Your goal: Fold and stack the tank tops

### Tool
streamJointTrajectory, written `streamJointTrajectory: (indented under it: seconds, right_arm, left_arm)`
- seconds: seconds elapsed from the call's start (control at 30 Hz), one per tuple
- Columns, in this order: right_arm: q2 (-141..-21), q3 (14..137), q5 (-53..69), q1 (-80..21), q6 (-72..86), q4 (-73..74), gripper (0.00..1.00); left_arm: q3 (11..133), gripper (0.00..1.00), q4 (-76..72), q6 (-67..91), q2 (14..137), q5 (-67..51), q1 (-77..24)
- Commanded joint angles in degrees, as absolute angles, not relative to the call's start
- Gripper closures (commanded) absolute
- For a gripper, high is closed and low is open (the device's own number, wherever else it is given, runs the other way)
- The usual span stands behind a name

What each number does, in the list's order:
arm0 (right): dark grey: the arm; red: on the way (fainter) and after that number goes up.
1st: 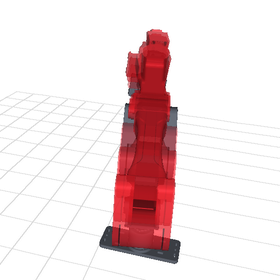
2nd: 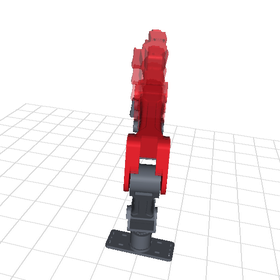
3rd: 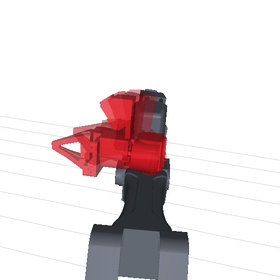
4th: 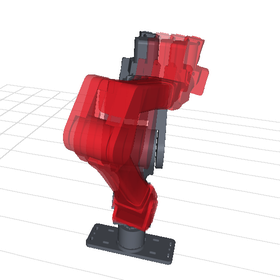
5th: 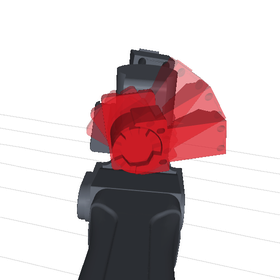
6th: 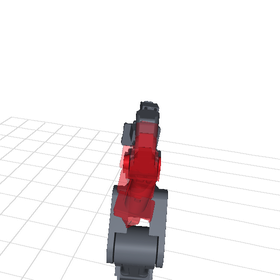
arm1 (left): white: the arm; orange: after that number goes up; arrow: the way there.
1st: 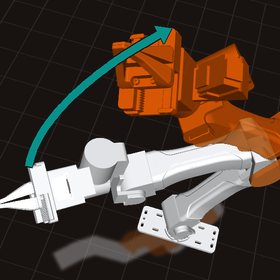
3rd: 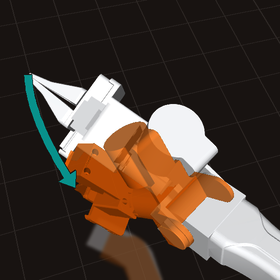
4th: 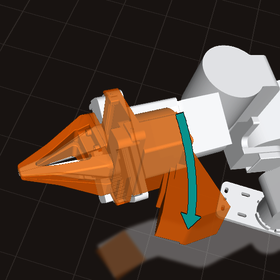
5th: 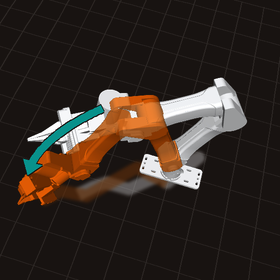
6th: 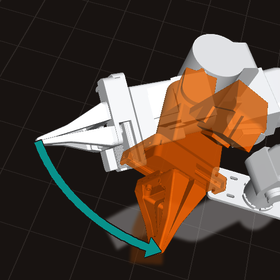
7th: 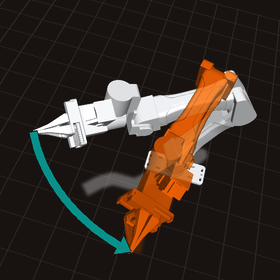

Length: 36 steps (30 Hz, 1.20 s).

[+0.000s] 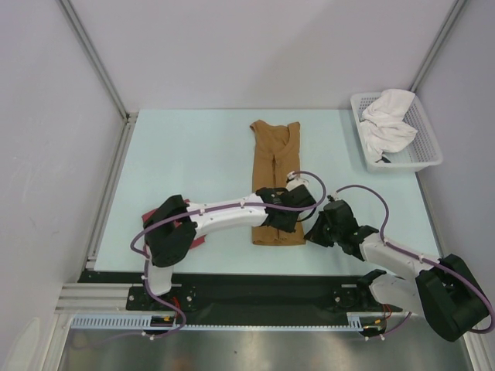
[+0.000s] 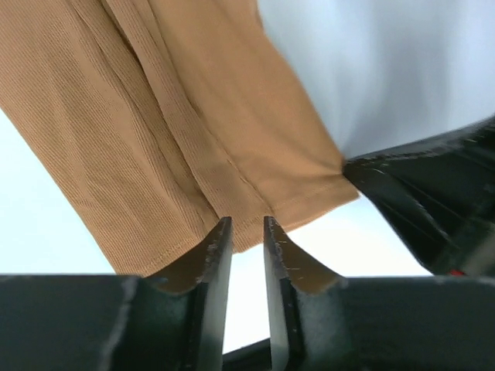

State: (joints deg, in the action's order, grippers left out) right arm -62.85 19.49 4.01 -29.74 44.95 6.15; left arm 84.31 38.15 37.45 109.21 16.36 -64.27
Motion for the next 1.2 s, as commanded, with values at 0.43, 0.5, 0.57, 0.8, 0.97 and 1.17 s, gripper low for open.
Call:
streamJointTrajectory:
  seconds: [0.43,0.5,0.57,0.8,0.97,1.17]
  right_arm:
    - [-62.93,18.02,2.64,-29.79,44.12,7.91,1.00]
    - [-62.84,18.02,2.55,-29.71,44.12,7.91,1.00]
    - [-63.11,17.93,2.64,-29.71,44.21,7.73,1.00]
    - [-63.11,17.93,2.72,-29.71,44.21,7.56,1.00]
    - [-63.54,17.93,2.64,-29.71,44.21,7.56,1.00]
    - [-63.20,17.75,1.93,-29.71,44.30,8.35,1.00]
  left_arm:
    - [90.44,0.60,43.42,36.56,117.77,16.43,-65.65]
    - [89.57,0.63,43.59,36.56,117.77,16.61,-65.65]
    - [88.86,0.64,43.51,36.74,117.60,16.70,-65.65]
    - [85.87,0.89,43.07,37.44,116.28,16.87,-65.57]
    - [84.38,0.99,41.05,37.53,111.89,16.88,-64.95]
    - [74.90,0.94,29.65,39.81,104.25,12.75,-63.02]
